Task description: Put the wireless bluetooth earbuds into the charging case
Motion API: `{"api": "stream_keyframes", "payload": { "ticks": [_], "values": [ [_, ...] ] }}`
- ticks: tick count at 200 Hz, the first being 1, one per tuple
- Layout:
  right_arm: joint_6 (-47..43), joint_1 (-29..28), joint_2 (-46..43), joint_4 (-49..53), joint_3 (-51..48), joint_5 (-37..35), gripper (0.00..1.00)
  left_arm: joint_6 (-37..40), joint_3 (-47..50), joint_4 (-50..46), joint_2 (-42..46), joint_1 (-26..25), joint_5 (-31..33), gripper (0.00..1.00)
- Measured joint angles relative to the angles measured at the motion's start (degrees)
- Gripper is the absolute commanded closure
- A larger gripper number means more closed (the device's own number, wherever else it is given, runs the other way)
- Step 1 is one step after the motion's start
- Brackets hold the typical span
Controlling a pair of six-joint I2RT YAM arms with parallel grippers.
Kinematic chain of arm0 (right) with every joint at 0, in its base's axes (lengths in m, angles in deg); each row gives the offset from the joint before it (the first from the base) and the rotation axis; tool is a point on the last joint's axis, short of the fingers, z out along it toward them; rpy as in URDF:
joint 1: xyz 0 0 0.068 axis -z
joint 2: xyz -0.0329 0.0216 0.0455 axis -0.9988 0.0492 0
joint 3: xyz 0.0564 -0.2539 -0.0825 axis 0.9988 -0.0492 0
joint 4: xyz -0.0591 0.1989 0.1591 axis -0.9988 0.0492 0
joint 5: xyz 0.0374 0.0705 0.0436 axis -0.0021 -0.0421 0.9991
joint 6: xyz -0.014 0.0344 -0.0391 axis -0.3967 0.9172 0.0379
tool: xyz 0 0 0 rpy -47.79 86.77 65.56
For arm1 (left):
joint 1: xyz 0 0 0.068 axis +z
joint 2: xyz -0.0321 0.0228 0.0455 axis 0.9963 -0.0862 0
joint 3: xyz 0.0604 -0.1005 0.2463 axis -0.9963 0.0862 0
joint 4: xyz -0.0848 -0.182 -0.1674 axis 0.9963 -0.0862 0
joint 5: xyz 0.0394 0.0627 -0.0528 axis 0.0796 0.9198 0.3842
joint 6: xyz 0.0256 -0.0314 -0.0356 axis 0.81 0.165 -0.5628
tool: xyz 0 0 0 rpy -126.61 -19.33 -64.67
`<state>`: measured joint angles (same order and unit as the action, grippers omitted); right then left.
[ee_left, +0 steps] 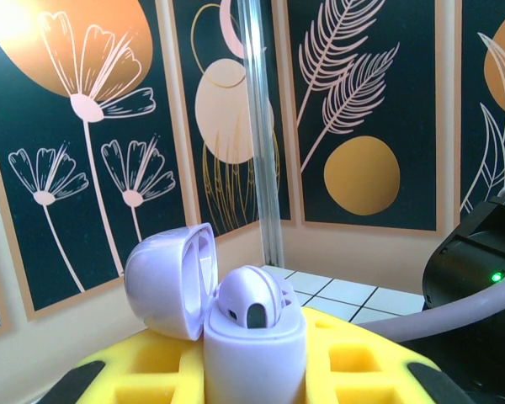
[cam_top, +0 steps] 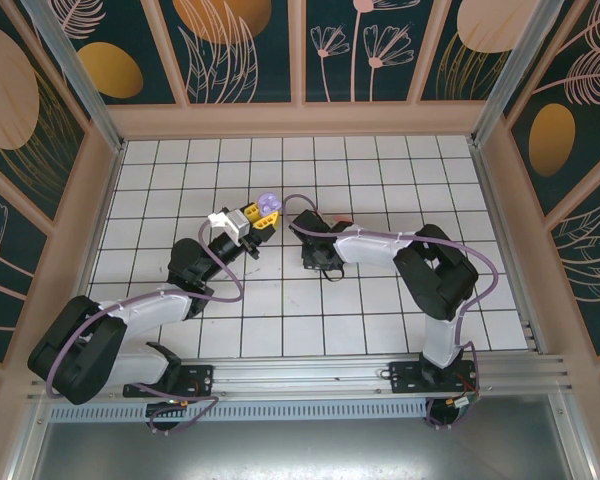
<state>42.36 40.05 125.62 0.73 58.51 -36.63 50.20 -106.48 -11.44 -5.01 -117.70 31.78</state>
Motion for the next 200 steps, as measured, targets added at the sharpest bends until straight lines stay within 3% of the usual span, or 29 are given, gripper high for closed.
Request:
{"api": "stream_keyframes", "payload": {
  "ticks": [50, 147, 200],
  "values": [
    [0.0, 0.0, -2.25, -0.55, -0.15, 0.07, 0.83, 0.0, 0.0, 0.0, 0.0, 0.0, -0.24, 1.0],
    [-0.7, 1.64, -22.97, 0.55, -0.28, -2.62, 0.83, -0.02, 0.0, 0.0, 0.02, 0.0, -4.28, 1.0],
    [-4.11, 1.73, -29.66, 1.07, 5.53, -3.65, 0.83, -0.04, -0.02, 0.0, 0.0, 0.0, -5.95, 1.0]
  ]
}}
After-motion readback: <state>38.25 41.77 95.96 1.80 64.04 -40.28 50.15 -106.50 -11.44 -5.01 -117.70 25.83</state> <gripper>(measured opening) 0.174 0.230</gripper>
